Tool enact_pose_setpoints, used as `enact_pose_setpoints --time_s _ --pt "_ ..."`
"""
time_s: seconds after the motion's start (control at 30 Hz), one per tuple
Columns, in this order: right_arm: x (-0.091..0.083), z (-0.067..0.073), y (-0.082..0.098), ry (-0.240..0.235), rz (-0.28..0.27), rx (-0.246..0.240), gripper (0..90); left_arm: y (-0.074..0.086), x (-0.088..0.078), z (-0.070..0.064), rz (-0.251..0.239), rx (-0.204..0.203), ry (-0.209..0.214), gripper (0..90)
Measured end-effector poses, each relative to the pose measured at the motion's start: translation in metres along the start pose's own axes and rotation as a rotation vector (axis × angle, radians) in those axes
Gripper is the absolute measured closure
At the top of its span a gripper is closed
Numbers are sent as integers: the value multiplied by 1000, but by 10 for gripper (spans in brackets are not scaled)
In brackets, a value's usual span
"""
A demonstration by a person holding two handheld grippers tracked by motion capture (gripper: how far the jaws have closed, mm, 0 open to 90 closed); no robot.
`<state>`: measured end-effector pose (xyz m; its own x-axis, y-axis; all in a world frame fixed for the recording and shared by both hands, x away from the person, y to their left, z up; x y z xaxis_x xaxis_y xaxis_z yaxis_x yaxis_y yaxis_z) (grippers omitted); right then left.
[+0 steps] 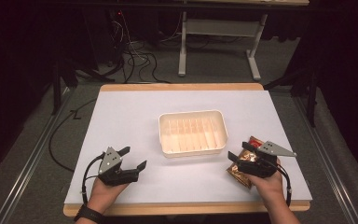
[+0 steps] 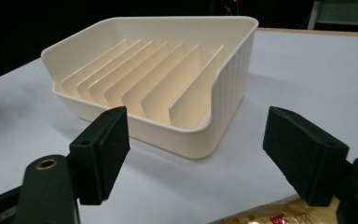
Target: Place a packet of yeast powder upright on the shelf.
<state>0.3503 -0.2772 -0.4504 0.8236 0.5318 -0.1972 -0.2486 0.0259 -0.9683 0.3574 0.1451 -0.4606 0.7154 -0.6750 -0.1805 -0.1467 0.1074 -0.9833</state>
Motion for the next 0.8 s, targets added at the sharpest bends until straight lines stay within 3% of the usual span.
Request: enact_pose_setpoints --time_s 0.2,0.5,0.8 --pt "-7 3 -8 16 -33 -49 212 -1 -2 1 -9 1 -11 185" --pt "-8 4 -9 20 -31 -66 210 -5 -5 3 -40 4 -32 177" --pt "-8 2 -10 26 -26 -71 209 -5 -5 2 -39 5 -16 177"
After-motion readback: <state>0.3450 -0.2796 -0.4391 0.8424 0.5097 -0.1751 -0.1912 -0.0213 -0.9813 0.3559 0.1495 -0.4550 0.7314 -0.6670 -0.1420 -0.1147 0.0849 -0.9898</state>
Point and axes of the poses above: each handheld gripper's, and its own axes: x roughly forward along the jaws, y roughly out of its underside, z roughly to its left, the point moved 4 cm from there along x, roughly forward along the jaws, and after that the axes turned 12 degrees about -z, right-handed, at the moved point
